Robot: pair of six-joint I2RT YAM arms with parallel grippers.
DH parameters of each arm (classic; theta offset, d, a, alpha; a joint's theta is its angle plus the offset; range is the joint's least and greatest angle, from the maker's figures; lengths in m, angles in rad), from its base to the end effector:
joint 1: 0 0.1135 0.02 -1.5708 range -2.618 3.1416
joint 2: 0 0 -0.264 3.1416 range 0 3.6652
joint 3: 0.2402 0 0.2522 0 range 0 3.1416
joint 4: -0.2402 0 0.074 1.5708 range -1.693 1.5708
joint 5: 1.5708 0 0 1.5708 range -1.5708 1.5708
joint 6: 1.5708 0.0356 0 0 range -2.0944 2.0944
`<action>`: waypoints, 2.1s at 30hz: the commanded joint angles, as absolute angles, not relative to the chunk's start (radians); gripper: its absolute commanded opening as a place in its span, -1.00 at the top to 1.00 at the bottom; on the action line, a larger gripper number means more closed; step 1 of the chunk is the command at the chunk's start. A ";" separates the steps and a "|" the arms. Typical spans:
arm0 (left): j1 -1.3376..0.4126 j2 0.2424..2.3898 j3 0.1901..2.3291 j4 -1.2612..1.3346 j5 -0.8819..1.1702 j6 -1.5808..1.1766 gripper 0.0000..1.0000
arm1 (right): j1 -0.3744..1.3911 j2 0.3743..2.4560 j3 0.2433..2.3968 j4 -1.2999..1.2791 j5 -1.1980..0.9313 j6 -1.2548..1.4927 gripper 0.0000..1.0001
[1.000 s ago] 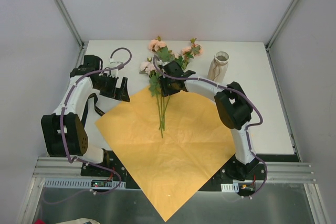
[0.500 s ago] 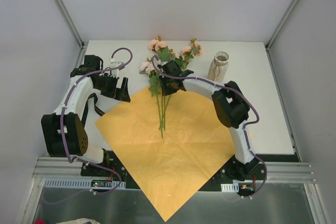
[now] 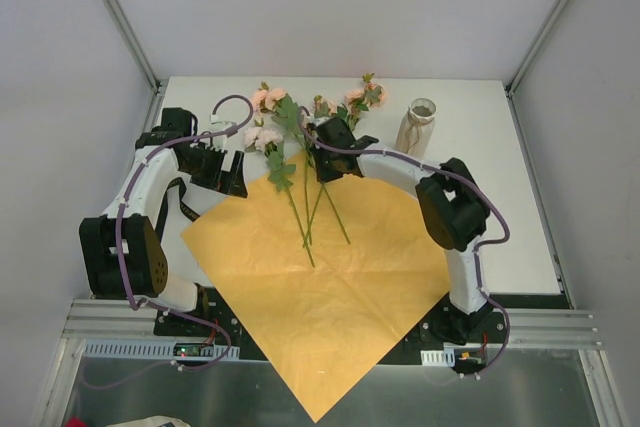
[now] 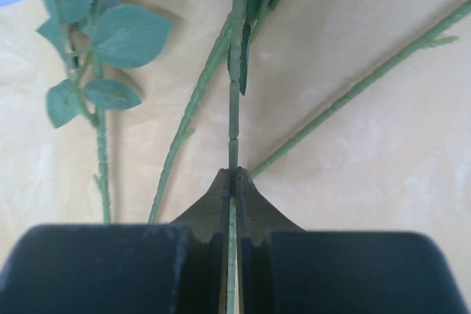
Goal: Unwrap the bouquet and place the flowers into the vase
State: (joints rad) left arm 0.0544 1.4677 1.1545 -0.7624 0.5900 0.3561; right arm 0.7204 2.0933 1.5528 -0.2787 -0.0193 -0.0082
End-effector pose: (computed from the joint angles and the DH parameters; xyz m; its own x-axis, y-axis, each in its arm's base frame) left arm 0.2942 -0.0038 0.2666 -0.7472 0.2494 -0.6161 0.5114 0.8078 -0.2932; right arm 0.3509 0.3089 0.1876 -0.5436 -0.4880 -0.6829 -0.6739 0.7387 0.0085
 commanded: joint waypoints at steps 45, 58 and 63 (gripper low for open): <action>0.078 1.394 1.152 -0.790 0.575 0.411 -0.98 | 0.684 2.049 1.535 -0.353 0.055 -0.163 0.27; 0.080 1.368 1.161 -0.825 0.560 0.402 -0.98 | 0.673 1.941 1.638 -0.341 0.024 -0.163 0.99; 0.090 1.342 1.184 -0.831 0.558 0.370 -0.98 | 0.631 1.855 1.739 -0.330 0.071 -0.146 0.99</action>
State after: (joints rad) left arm 0.0685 1.3987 1.1458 -0.8005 0.5629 0.3988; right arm 0.6708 2.0090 1.6081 -0.3592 0.0418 -0.1585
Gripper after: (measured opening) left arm 0.992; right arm 0.037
